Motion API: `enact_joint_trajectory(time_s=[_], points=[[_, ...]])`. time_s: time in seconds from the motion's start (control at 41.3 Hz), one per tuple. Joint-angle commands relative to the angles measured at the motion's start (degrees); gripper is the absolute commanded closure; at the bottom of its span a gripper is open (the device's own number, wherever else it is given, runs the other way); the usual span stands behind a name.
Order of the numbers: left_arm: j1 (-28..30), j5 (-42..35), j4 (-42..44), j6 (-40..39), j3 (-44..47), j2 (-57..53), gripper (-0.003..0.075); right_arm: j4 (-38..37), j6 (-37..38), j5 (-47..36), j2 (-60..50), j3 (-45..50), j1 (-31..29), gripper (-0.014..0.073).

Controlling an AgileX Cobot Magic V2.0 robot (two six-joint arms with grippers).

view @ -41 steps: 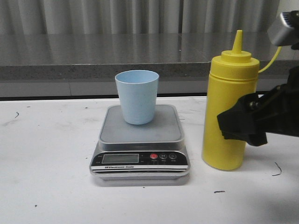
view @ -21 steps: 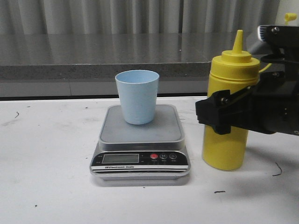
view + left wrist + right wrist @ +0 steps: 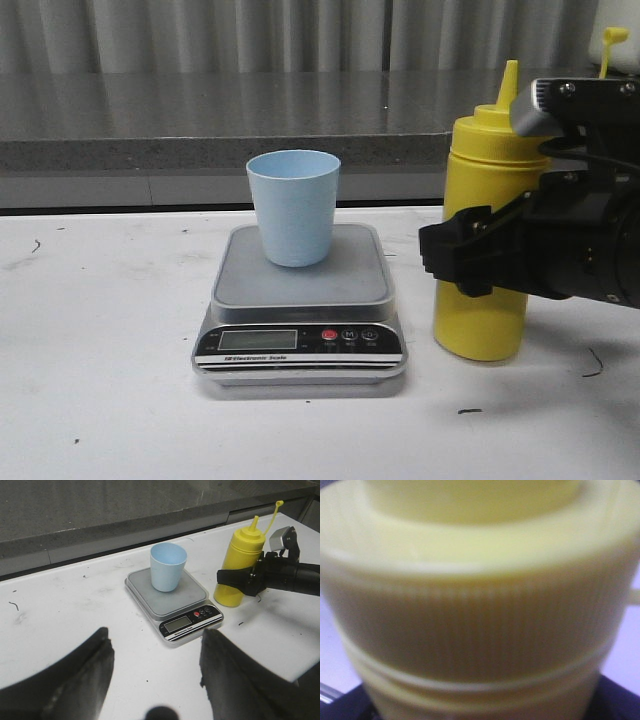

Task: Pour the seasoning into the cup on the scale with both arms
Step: 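Close the right gripper around the yellow bottle's body, then lift the yellow bottle with the right gripper and tilt it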

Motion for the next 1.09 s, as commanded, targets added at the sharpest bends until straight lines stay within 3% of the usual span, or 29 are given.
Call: enact_joint_trajectory(time_s=[0.0,0.145,0.29,0.508,0.726,1.065], points=[[-0.3,-4.5,-0.2,-0.5,-1.3,0.8,0.0332,-0.5,0.1,-3.4,-3.2,-1.0,-0.1,0.0251],[-0.3,-4.5,-0.2,-0.5,-1.3,0.8,0.0332,-0.5,0.0,3.2,-9.2,-1.2,-0.1,0.0251],[-0.3,-4.5,-0.2,-0.5,-1.3,0.8,0.0332,-0.4,-2.2,15.7,-16.8,-3.6,-1.0,0.0251],[-0.3,-4.5,-0.2,-0.5,-1.3,0.8,0.0332,-0.6,-7.9,47.1,-26.6,-15.5,-3.4,0.0251],[-0.3,-4.5,-0.2,-0.5,-1.3,0.8,0.0332,-6.3,-10.6,75.1,-26.7,-31.9,-3.6,0.0251],[-0.3,-4.5,-0.2,-0.5,-1.3,0.8,0.0332,-21.4,-10.6,89.0,-20.4,-46.3,0.7,0.0251]])
